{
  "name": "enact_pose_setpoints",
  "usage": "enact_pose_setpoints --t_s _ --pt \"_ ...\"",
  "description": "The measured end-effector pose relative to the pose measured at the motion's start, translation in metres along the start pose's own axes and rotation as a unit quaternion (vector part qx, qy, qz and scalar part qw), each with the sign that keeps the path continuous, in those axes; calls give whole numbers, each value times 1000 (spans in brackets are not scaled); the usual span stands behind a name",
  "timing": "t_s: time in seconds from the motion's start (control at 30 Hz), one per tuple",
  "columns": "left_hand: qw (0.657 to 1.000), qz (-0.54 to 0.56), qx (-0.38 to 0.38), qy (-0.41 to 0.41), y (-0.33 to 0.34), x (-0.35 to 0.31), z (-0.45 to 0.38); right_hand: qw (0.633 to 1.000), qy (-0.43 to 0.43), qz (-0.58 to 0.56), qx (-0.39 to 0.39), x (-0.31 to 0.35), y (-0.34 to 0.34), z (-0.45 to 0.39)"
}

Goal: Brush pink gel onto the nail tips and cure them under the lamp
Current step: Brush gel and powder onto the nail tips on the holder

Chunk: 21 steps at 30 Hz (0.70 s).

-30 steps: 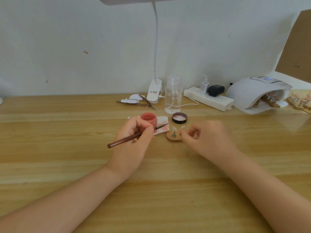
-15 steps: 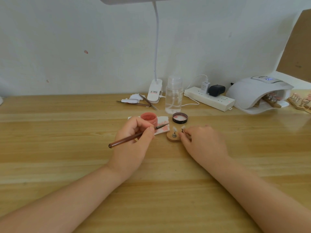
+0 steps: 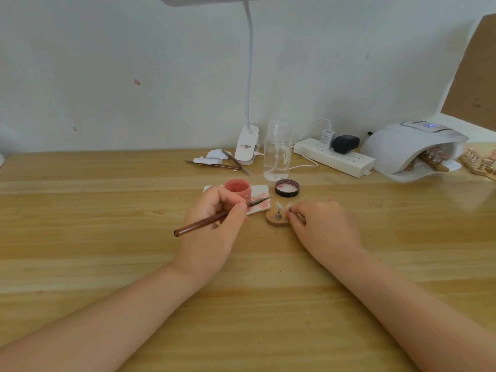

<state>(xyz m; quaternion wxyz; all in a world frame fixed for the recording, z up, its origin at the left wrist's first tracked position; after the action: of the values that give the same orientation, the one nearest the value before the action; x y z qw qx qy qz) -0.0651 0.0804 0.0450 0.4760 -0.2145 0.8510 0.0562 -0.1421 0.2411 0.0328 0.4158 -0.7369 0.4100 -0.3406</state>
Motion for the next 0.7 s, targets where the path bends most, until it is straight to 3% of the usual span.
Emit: enact_pose_setpoints --t_s 0.13,0.33,0.7 --pt "1000 -7 3 7 1 0 1 993 -9 -100 -65 0 -15 4" --pt "996 -45 42 71 10 -13 8 941 -7 -319 -115 -3 -23 10" --pt "988 -87 46 117 15 -24 10 931 7 -359 -68 -4 -7 6"
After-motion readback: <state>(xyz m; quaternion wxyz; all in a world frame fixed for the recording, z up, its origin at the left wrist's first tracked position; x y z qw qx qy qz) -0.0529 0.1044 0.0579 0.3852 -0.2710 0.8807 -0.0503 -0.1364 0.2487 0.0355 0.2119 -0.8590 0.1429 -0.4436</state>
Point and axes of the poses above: each hand's wrist, its own z-axis away from the middle knuckle, its own y-axis out of the palm, x = y × z, the point moved 10 cm from there along -z, towards the middle knuckle, and after that the axes turned 1 degree about -x, right-handed, at the moved point
